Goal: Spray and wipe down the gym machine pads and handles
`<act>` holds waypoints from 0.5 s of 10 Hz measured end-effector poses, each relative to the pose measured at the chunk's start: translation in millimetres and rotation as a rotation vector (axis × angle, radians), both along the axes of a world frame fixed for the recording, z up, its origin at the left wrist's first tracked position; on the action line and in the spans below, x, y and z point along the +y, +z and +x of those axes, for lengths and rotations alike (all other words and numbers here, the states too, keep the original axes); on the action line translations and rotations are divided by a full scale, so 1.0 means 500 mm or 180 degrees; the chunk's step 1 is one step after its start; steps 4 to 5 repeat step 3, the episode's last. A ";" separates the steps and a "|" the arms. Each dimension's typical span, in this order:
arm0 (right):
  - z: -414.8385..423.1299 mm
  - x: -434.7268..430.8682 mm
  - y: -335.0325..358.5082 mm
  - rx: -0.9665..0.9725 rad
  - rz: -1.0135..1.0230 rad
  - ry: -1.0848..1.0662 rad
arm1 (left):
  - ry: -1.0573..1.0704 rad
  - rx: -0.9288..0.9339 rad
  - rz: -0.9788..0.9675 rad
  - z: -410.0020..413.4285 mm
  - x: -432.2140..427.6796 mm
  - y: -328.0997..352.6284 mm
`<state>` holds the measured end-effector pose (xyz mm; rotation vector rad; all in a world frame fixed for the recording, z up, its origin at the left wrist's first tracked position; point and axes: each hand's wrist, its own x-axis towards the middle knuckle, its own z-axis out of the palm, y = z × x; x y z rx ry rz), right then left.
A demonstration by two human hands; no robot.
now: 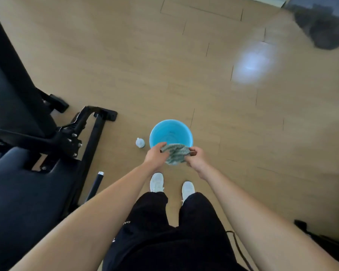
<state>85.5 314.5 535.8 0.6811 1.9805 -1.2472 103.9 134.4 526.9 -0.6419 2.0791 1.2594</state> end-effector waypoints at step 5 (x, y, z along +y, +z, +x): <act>-0.073 0.042 0.004 -0.0219 0.0309 0.1415 | 0.0069 -0.0611 -0.0206 0.022 -0.002 -0.015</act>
